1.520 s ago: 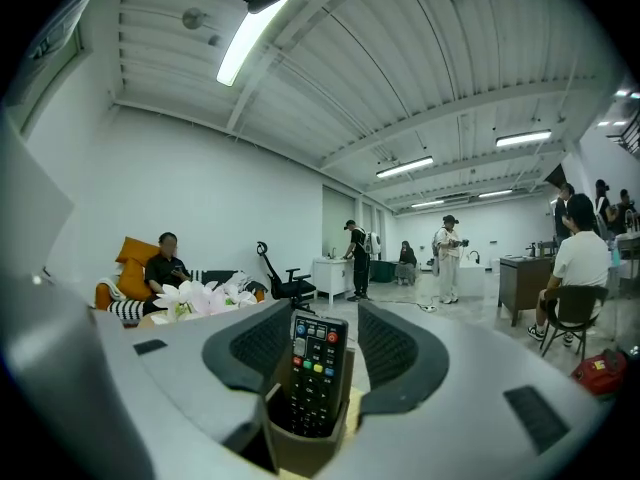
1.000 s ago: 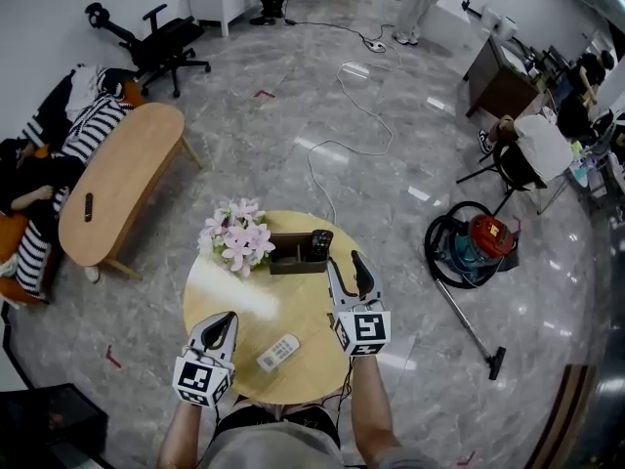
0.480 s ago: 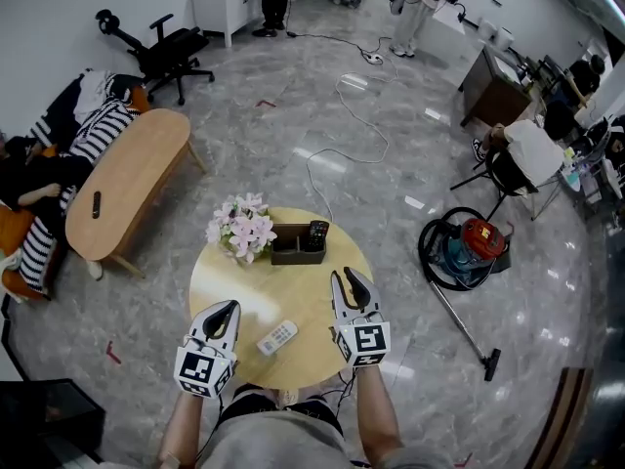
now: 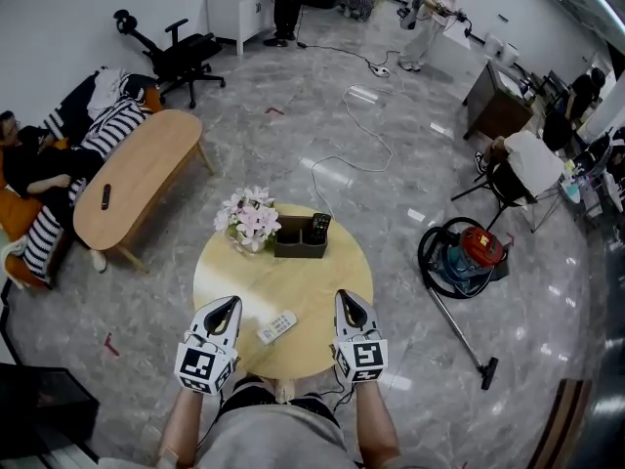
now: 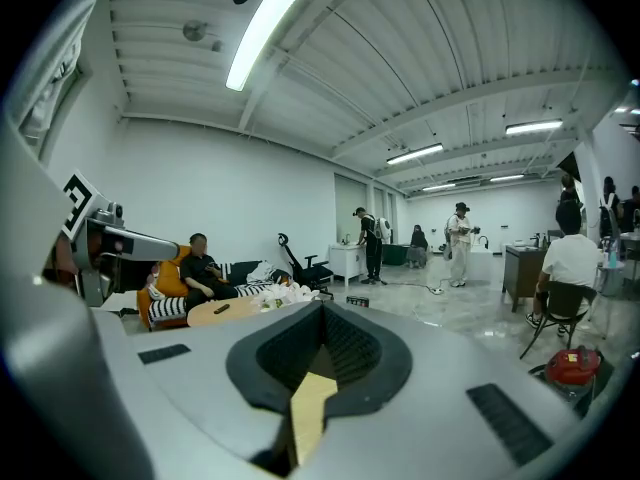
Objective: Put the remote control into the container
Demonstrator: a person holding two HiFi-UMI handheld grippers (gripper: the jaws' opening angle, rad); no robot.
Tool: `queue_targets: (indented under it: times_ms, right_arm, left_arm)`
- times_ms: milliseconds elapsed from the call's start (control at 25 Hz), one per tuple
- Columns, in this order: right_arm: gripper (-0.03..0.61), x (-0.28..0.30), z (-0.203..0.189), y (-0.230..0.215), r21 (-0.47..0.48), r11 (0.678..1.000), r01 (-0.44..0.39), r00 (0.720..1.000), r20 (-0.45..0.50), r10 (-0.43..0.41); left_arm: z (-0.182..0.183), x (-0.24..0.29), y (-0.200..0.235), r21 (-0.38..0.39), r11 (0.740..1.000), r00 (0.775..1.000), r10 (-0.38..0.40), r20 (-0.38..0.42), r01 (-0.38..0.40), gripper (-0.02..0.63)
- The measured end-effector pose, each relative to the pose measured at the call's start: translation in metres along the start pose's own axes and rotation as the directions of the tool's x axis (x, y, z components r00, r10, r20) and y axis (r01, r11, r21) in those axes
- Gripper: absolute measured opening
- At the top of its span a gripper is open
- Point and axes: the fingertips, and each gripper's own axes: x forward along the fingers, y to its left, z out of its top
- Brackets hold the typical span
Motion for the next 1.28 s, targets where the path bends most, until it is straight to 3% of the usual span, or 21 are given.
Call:
queue_targets:
  times_ms: [520, 1280]
  right_arm:
    - [0.009, -0.056, -0.012, 0.018, 0.004, 1.000, -0.002, 1.000, 0.001, 0.002]
    - [0.009, -0.083, -0.012, 0.049, 0.002, 0.998, -0.063, 0.998, 0.008, 0.063]
  left_arm:
    - [-0.003, -0.028, -0.027, -0.008, 1.000, 1.000, -0.006, 0.018, 0.007, 0.007]
    - [-0.008, -0.069, -0.046, 0.006, 1.000, 1.000, 0.016, 0.020, -0.016, 0.006]
